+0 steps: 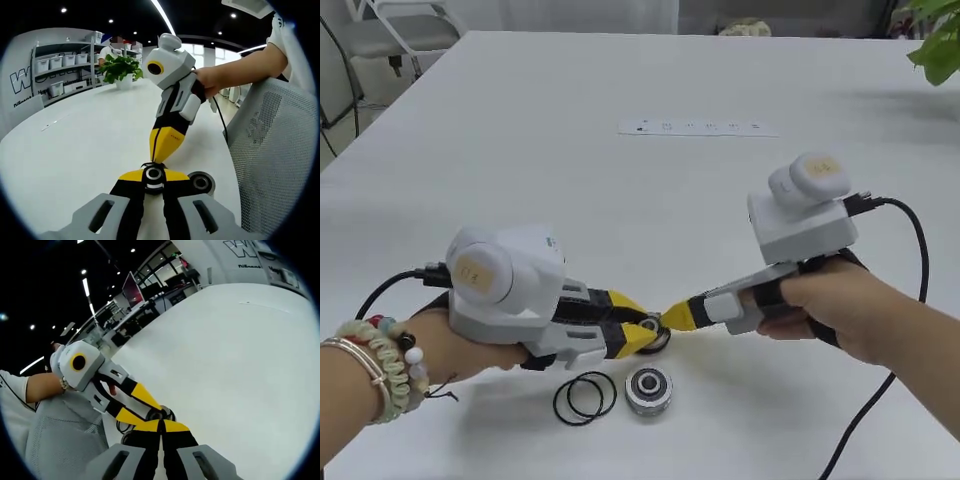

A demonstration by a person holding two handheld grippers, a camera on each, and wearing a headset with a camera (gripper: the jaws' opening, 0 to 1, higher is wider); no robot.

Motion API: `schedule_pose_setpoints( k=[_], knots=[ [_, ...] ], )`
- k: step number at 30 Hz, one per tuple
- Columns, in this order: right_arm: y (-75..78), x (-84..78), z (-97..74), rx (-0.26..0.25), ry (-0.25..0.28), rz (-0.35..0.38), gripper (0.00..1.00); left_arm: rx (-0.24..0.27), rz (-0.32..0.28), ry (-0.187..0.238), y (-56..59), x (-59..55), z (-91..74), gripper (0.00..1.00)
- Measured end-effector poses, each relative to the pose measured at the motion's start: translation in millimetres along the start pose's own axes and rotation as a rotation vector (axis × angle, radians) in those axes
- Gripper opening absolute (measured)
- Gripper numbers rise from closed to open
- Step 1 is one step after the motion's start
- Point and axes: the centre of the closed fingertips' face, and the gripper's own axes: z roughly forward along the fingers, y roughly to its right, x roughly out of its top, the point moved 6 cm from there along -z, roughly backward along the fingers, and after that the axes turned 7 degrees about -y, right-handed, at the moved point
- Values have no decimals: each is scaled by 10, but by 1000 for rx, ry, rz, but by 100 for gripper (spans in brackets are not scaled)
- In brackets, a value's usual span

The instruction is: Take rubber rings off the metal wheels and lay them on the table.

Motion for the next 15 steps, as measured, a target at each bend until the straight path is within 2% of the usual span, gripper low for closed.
schedule_pose_setpoints(
  k=[15],
  knots=[
    [-31,11,28,27,2,-12,0,3,-12,7,1,-1,5,8]
  ],
)
